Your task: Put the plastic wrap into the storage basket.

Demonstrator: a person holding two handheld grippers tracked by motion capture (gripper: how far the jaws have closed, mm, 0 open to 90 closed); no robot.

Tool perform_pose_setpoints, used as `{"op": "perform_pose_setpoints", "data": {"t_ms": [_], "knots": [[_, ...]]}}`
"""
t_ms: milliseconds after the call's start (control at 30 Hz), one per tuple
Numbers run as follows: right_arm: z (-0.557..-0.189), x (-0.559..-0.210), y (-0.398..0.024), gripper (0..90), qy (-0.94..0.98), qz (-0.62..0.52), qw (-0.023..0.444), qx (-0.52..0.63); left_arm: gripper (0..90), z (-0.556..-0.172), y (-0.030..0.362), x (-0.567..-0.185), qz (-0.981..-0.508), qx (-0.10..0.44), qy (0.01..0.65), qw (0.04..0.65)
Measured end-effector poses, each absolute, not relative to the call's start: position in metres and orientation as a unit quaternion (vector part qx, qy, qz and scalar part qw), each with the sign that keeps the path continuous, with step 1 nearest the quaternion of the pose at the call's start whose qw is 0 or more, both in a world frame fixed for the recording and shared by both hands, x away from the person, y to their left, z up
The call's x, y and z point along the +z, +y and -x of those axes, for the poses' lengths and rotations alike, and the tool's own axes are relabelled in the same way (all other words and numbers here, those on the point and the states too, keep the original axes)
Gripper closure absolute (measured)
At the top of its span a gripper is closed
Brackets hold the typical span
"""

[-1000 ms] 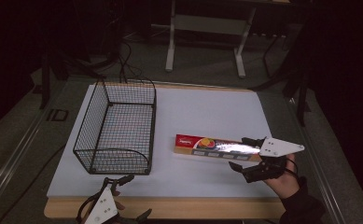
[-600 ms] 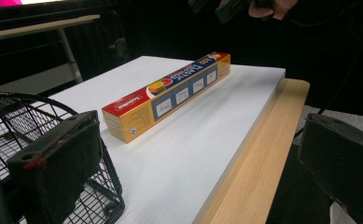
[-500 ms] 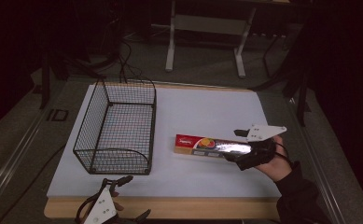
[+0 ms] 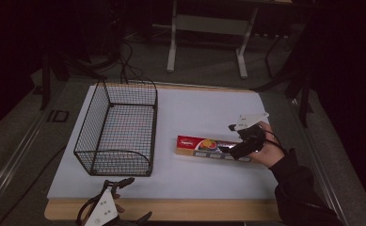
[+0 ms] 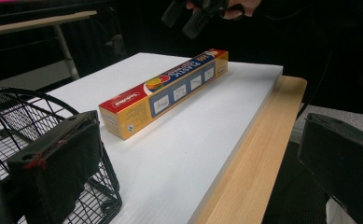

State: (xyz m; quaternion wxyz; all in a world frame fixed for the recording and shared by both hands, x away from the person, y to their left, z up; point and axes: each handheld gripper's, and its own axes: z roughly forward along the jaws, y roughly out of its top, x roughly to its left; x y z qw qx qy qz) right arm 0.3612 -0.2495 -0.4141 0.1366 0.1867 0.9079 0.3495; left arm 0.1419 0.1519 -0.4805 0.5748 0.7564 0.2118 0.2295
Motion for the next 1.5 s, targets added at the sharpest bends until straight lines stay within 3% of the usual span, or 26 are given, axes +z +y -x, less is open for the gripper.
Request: {"op": "perform_pose_setpoints", "data": {"t_ms": [733,1167,1500], "knots": [[-0.4,-0.474,-0.23,17.2,0.947,-0.183,0.089,0.25,0.2,-0.139,0.154,-0.482,-0.757,0.234,0.218,0.57],[-0.413,-0.491,-0.225,27.6,0.965,-0.157,0.053,0.203,0.2,-0.137,0.156,-0.483,-0.758,0.237,0.228,0.563],[-0.417,-0.494,-0.224,30.5,0.978,-0.117,0.051,0.162,0.2,-0.138,0.155,-0.484,-0.76,0.237,0.233,0.558]]}}
